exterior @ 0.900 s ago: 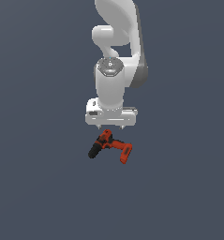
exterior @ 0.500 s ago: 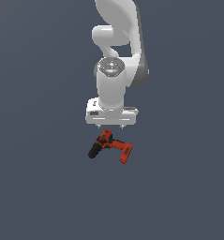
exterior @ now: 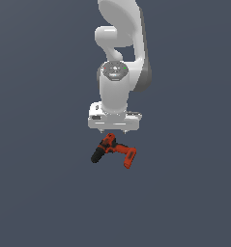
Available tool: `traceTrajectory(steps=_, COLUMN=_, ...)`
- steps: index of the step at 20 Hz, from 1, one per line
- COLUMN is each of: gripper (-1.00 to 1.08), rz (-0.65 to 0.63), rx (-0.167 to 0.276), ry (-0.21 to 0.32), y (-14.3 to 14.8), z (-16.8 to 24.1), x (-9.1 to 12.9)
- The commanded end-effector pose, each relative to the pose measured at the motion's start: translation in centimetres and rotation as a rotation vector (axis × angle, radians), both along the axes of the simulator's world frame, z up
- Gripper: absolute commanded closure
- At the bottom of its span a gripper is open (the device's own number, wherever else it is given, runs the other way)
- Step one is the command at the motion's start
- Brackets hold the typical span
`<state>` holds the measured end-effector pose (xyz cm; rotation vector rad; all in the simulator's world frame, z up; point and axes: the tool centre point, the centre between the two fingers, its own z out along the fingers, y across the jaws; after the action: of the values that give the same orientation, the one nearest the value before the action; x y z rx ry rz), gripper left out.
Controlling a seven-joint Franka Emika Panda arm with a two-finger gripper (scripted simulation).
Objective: Pick up the object and move it to a goal position.
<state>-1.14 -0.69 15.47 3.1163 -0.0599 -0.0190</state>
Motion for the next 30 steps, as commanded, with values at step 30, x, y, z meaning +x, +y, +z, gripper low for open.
traceTrajectory(steps=30, gripper=-1.0, rz=-0.332, rx=-0.115, ry=-0.326, y=-6.4, z=-9.2, x=3.4)
